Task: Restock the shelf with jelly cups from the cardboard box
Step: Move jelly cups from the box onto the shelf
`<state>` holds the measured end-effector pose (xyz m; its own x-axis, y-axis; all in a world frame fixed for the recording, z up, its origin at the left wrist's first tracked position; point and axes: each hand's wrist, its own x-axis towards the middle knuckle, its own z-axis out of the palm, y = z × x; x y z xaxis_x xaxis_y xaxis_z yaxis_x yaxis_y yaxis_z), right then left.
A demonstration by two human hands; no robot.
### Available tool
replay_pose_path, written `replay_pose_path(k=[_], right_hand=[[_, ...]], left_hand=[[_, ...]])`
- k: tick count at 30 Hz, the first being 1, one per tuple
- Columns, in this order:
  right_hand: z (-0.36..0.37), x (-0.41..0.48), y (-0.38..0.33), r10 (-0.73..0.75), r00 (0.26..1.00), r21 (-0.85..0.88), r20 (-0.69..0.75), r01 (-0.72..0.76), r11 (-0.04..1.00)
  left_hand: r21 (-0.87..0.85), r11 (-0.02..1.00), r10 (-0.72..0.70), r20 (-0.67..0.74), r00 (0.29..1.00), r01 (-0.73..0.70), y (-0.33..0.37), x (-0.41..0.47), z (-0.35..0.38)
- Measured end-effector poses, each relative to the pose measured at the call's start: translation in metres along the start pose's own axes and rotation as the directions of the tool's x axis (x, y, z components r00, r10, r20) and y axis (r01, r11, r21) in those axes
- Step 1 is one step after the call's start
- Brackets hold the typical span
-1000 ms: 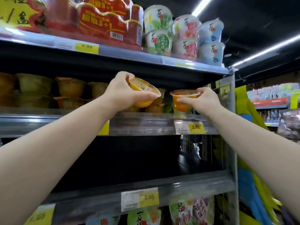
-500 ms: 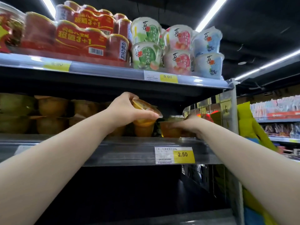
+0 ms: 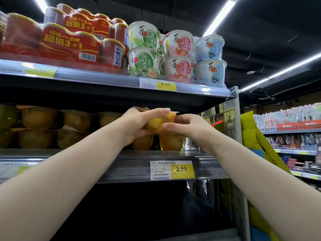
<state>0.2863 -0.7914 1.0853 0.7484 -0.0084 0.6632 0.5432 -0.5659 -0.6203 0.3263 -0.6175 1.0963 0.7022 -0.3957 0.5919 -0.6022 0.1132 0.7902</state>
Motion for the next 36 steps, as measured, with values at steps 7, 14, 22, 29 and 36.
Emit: replay_pose_path(k=[7,14,22,29,36], right_hand=[[-0.003,0.004,0.009,0.000,0.973,0.081,-0.231,0.019,0.997],[-0.007,0.020,0.025,0.147,0.918,-0.052,-0.368,-0.179,0.983],[-0.003,0.030,0.024,0.187,0.934,-0.163,-0.305,-0.245,0.956],[-0.005,0.009,0.016,0.038,0.975,-0.452,-0.220,-0.136,0.882],[0.001,-0.022,0.011,-0.201,0.980,-0.725,0.002,0.139,0.675]], left_hand=[[0.017,0.997,0.068,0.118,0.991,-0.071,-0.009,0.014,0.004],[0.555,0.832,0.049,-0.081,0.995,0.005,-0.023,0.025,0.003],[0.683,0.728,-0.062,-0.023,0.998,0.061,-0.021,0.023,0.005],[0.828,0.557,-0.082,0.138,0.987,-0.069,-0.013,0.006,0.004],[0.900,0.392,-0.196,0.287,0.938,-0.193,-0.005,-0.002,0.002]])
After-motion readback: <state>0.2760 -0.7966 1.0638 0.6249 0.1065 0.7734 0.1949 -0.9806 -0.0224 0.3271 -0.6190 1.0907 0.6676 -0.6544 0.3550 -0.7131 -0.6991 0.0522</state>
